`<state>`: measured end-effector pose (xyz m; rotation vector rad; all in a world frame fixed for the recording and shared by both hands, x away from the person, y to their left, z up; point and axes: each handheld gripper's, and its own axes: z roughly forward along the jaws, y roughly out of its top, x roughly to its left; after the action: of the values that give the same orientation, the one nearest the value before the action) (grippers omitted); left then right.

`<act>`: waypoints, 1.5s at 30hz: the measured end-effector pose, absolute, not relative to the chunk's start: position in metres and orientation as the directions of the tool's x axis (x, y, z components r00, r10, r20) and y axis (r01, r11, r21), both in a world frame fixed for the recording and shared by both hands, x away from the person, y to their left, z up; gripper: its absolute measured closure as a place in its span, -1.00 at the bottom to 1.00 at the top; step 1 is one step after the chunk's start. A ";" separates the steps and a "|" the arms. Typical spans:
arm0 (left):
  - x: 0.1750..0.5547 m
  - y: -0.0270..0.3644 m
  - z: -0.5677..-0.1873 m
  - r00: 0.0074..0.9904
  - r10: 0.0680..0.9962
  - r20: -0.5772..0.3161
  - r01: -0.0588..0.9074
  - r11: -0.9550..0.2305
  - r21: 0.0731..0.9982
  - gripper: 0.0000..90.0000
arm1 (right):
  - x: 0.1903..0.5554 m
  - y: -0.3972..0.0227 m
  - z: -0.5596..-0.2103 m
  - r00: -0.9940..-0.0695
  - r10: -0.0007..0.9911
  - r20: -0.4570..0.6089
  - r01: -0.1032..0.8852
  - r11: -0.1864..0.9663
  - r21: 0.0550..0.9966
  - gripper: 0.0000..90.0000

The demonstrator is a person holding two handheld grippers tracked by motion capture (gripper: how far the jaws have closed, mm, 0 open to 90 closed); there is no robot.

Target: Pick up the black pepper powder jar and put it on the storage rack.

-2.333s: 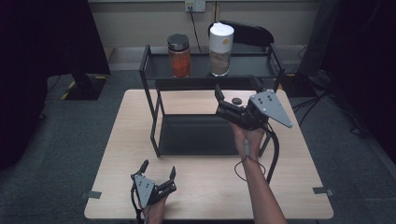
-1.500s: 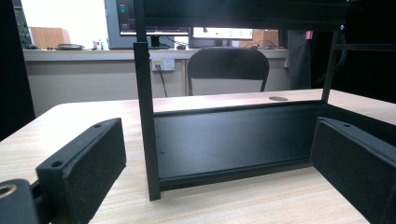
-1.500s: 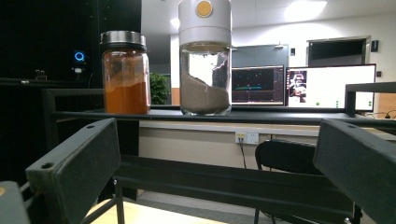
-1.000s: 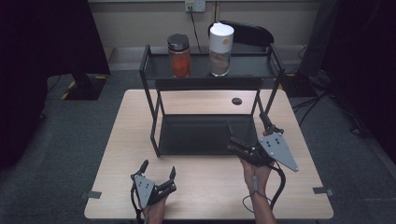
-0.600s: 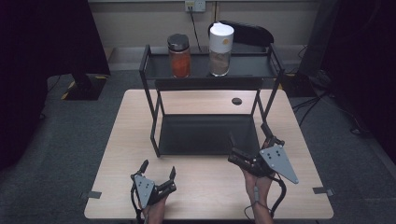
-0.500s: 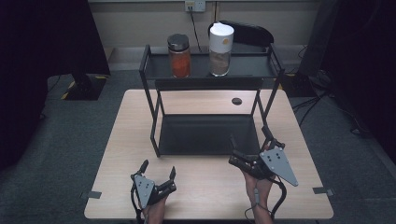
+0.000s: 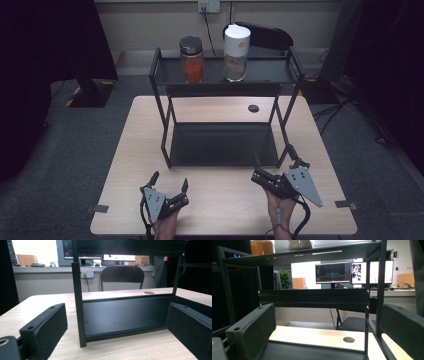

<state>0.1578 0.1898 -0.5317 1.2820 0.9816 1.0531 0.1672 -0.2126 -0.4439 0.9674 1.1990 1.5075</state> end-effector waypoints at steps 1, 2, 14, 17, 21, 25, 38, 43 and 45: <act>0.158 0.190 -0.532 0.248 0.969 0.013 -0.055 0.000 0.998 -0.93 | 0.167 -0.212 -0.446 -0.236 0.971 0.023 -0.195 -0.070 0.978 -1.00; 0.158 0.190 -0.532 0.248 0.969 0.013 -0.055 0.000 0.998 -0.93 | 0.167 -0.213 -0.447 -0.234 0.972 0.018 -0.190 -0.064 0.980 -1.00; 0.158 0.190 -0.532 0.248 0.969 0.013 -0.056 0.001 0.998 -0.93 | 0.163 -0.217 -0.473 -0.216 0.975 0.042 -0.162 -0.078 0.984 -1.00; 0.158 0.190 -0.532 0.248 0.969 0.013 -0.057 0.001 0.998 -0.93 | 0.162 -0.218 -0.478 -0.216 0.975 0.047 -0.150 -0.081 0.985 -1.00; 0.158 0.190 -0.532 0.248 0.969 0.013 -0.057 0.001 0.998 -0.93 | 0.160 -0.218 -0.485 -0.220 0.974 0.051 -0.136 -0.082 0.987 -1.00; 0.158 0.190 -0.532 0.248 0.969 0.013 -0.057 0.002 0.998 -0.93 | 0.158 -0.218 -0.492 -0.219 0.974 0.054 -0.125 -0.083 0.989 -1.00; 0.158 0.190 -0.532 0.248 0.969 0.012 -0.058 0.002 0.998 -0.94 | 0.154 -0.217 -0.510 -0.204 0.977 0.054 -0.114 -0.079 0.990 -1.00; 0.158 0.190 -0.532 0.248 0.969 0.012 -0.058 0.002 0.998 -0.94 | 0.153 -0.217 -0.517 -0.208 0.978 0.031 -0.116 -0.056 0.992 -1.00; 0.158 0.190 -0.532 0.248 0.969 0.012 -0.058 0.003 0.998 -0.94 | 0.153 -0.216 -0.519 -0.208 0.978 0.024 -0.115 -0.048 0.992 -1.00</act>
<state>0.1576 0.1900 -0.5324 1.2786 0.9796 1.0526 0.1531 -0.2164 -0.5193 1.0404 1.2508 1.4417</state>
